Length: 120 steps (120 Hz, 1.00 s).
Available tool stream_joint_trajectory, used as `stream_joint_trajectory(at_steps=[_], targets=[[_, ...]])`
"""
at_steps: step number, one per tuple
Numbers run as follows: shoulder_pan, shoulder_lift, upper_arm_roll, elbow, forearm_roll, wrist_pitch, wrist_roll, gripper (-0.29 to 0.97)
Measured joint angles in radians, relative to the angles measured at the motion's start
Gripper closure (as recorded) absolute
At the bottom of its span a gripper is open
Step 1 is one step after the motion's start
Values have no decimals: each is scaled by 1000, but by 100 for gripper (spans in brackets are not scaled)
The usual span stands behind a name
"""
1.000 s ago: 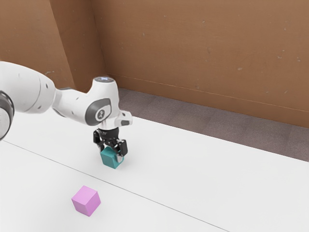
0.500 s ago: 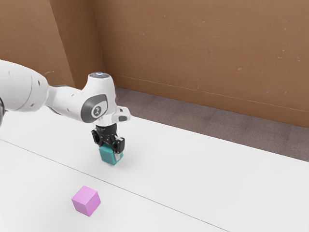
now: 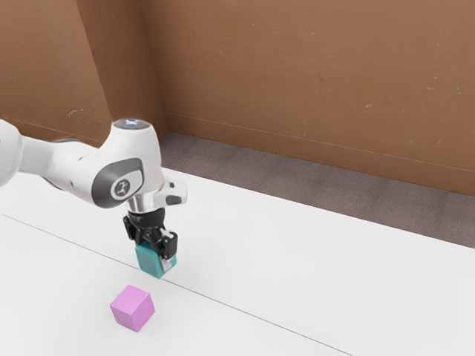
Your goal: Pick up the blue block with one arm, and put the blue block on the pink block with one arm
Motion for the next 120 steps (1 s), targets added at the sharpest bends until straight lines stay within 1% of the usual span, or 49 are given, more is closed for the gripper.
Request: stream_joint_trajectory(at_steps=[21, 41, 61, 88, 120], targets=[[-18, -33, -2, -55, 0, 0, -10, 29], [23, -84, -2, -95, -1, -2, -20, 29], [22, -137, -2, -143, -3, -9, -27, 29], [22, -173, -3, -208, -5, -13, -34, 29], [22, -198, -4, -242, -4, -14, -40, 30]])
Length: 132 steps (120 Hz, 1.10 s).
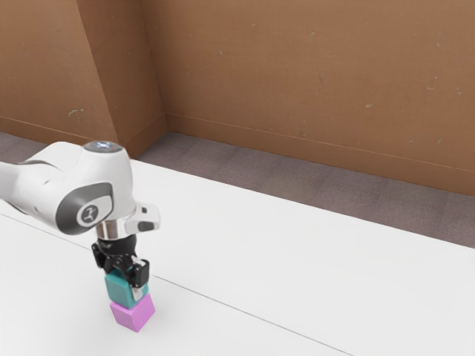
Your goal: Pick up the blue block with one arm, and put the blue block on the pink block with one arm
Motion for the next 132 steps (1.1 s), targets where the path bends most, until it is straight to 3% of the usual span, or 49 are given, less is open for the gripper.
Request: stream_joint_trajectory(at_steps=[25, 50, 88, 105, 117, 132], targets=[[0, -7, -2, -14, -3, 0, -3, 27], [0, -20, -13, -15, -9, -5, 1, 13], [0, -140, -15, 68, -9, -16, 12, 3], [0, -131, -14, 259, -7, -59, 14, 2], [0, -68, -44, 609, 2, -229, 15, 1], [0, -34, -66, 778, 8, -390, 17, 1]])
